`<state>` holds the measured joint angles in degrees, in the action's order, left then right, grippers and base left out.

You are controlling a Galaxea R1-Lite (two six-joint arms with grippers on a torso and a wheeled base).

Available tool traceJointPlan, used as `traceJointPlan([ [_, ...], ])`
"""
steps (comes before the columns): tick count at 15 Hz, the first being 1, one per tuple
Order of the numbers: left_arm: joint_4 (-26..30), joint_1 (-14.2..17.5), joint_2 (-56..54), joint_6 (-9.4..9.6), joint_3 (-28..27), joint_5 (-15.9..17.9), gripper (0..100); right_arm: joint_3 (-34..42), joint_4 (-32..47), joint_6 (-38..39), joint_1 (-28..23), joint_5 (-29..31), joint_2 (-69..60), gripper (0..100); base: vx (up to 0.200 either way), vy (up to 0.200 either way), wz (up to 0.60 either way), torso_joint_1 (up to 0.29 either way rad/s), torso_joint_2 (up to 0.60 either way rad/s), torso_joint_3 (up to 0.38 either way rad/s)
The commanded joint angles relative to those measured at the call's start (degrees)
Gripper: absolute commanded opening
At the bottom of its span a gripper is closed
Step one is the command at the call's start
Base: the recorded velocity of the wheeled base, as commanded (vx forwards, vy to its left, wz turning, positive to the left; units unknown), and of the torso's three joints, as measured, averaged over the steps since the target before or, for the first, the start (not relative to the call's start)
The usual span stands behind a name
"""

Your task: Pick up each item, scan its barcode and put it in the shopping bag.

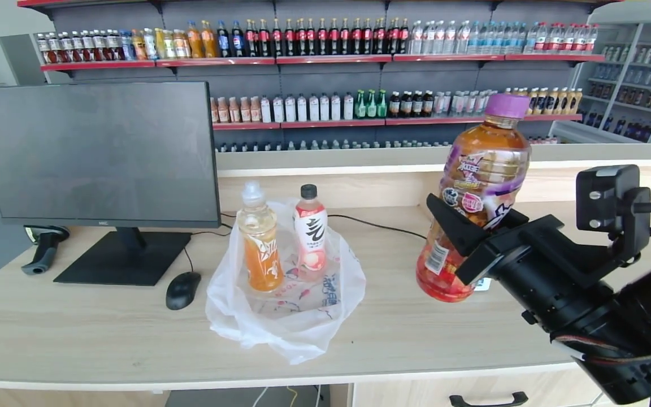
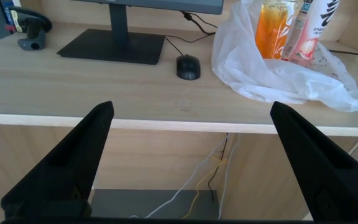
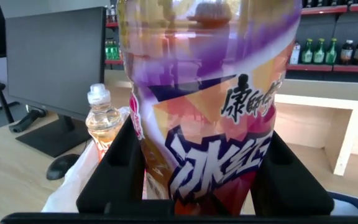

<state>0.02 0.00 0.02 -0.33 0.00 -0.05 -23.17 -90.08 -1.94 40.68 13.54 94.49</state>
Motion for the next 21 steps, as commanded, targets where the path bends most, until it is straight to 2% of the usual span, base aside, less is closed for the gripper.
traceJointPlan([
  [1,-0.02,0.00,-0.02,-0.02,0.00,-0.04,100,0.15,0.08,0.00,-0.07,-0.01,0.34,0,0.000,0.000,0.60,-0.007,0.00,0.007],
  [7,-0.02,0.00,-0.02,-0.02,0.00,-0.04,100,0.67,0.08,0.09,-0.34,-0.10,2.98,0,0.000,0.000,0.10,0.002,0.00,0.000],
  [14,-0.02,0.00,-0.02,-0.11,0.00,-0.04,100,-7.24,0.08,0.62,-0.51,-0.10,15.73,0,0.000,0.000,0.00,0.000,0.00,0.000],
  [16,-0.02,0.09,-0.02,-0.02,0.00,-0.04,100,-7.85,0.08,0.62,-2.89,-0.10,18.71,0,0.000,0.000,0.00,0.000,0.00,0.000],
  [18,-0.02,0.00,-0.02,-0.02,0.00,-0.04,100,-11.89,0.08,0.53,-2.80,-0.10,22.58,0,0.000,0.000,0.00,0.000,0.00,0.000],
  [21,-0.11,0.09,-0.02,-0.11,0.00,-0.04,100,-11.81,0.08,0.53,-1.83,-0.10,24.34,0,0.000,0.000,0.00,0.000,0.00,0.000],
])
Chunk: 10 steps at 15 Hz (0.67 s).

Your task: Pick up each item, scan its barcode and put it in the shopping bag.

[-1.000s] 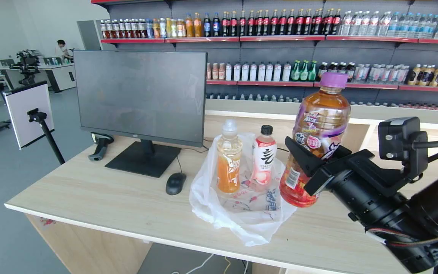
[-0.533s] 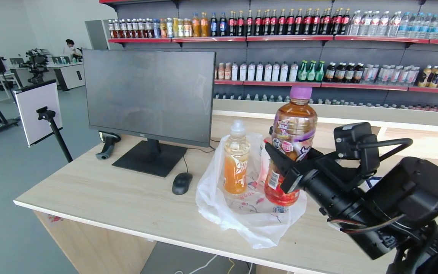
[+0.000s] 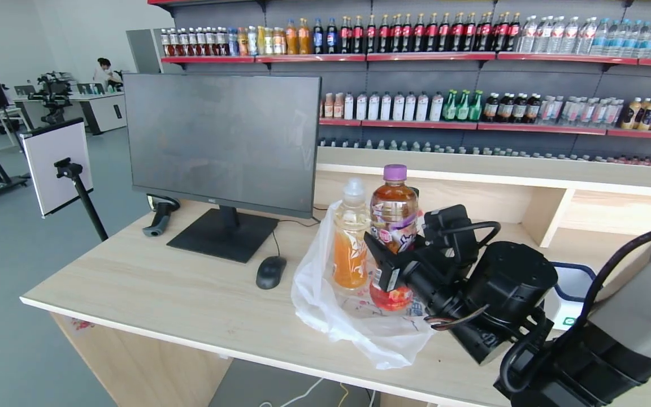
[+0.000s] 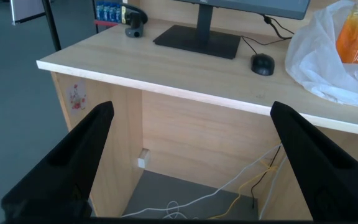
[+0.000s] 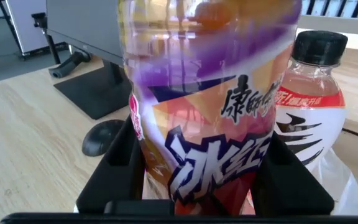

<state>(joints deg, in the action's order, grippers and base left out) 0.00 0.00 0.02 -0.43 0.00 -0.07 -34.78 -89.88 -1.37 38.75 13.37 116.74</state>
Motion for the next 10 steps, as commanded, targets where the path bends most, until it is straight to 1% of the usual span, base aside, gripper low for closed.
traceJointPlan([
  [1,-0.09,0.00,-0.02,-0.01,0.00,-0.01,100,-0.11,-0.12,-0.04,0.09,0.07,2.18,0,0.000,0.000,0.00,0.000,0.00,0.000],
  [4,-0.09,0.00,-0.02,-0.01,0.00,-0.01,100,2.70,-0.12,-0.04,0.09,0.07,2.18,0,0.000,0.000,0.00,0.000,0.00,0.000],
  [10,-0.09,0.00,-0.02,0.08,0.00,-0.01,100,1.12,-0.12,-0.04,0.01,0.07,5.78,0,0.000,0.000,0.00,0.000,0.00,0.000],
])
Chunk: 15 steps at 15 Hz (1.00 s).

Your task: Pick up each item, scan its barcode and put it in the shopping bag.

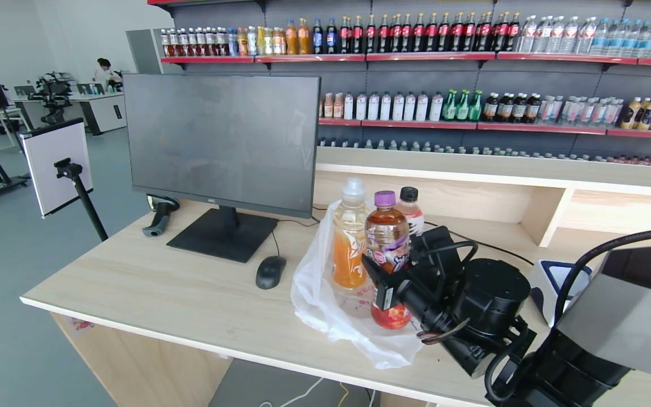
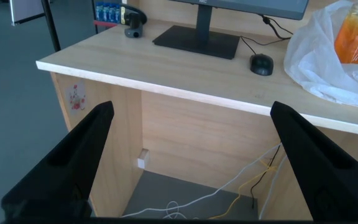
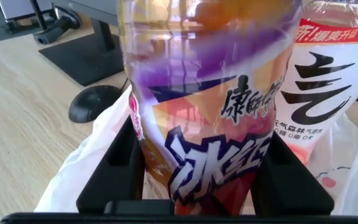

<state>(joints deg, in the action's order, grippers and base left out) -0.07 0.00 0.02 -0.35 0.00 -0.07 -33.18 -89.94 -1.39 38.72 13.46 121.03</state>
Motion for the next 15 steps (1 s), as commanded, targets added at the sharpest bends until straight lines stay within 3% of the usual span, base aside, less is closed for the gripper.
traceJointPlan([
  [1,-0.01,0.00,-0.02,0.00,0.00,-0.01,100,-0.48,-0.06,-0.02,0.04,0.08,1.58,0,0.000,0.000,0.00,0.000,0.00,0.000],
  [15,-0.10,0.00,-0.02,-0.09,0.00,-0.01,100,-3.64,-0.06,0.77,-1.89,0.08,4.13,0,0.000,0.000,0.00,0.000,0.00,0.000],
])
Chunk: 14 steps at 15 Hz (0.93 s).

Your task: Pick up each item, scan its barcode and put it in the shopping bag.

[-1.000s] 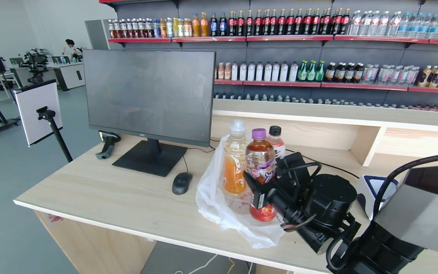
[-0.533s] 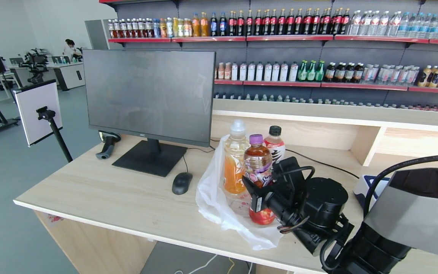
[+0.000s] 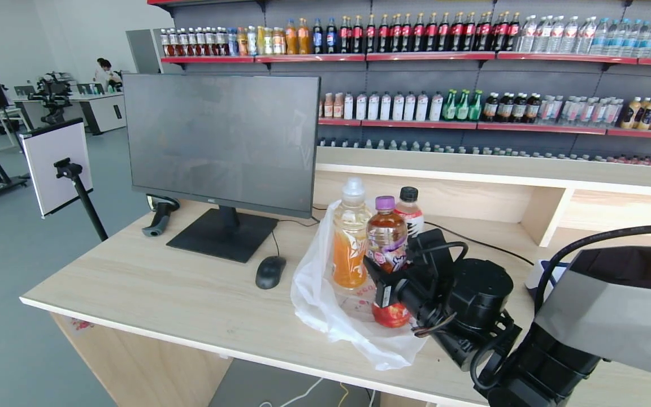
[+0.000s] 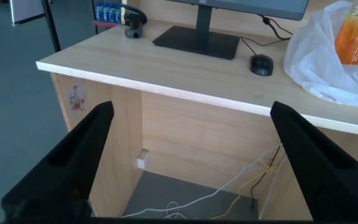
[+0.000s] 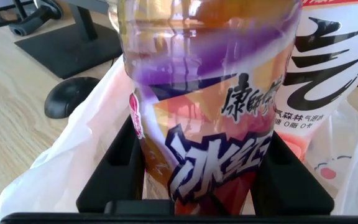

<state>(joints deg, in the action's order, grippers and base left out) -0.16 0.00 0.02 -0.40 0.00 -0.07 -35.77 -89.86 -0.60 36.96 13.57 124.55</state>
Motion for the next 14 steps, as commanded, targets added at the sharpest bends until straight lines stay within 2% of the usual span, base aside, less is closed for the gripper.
traceJointPlan([
  [1,-0.02,0.00,-0.02,0.05,0.00,-0.01,100,-1.94,-0.14,-0.02,-0.40,-0.03,1.31,0,0.000,0.000,0.00,0.000,0.00,0.000],
  [6,-0.11,0.00,-0.02,0.05,0.00,-0.01,100,-2.38,-0.14,-0.11,-0.22,-0.03,3.15,0,0.000,0.000,0.00,0.000,0.00,0.000],
  [14,-0.19,0.00,-0.02,0.05,0.00,-0.01,100,3.69,-0.14,-0.11,-0.31,-0.03,-0.10,0,0.000,0.000,0.00,0.000,0.00,0.000],
])
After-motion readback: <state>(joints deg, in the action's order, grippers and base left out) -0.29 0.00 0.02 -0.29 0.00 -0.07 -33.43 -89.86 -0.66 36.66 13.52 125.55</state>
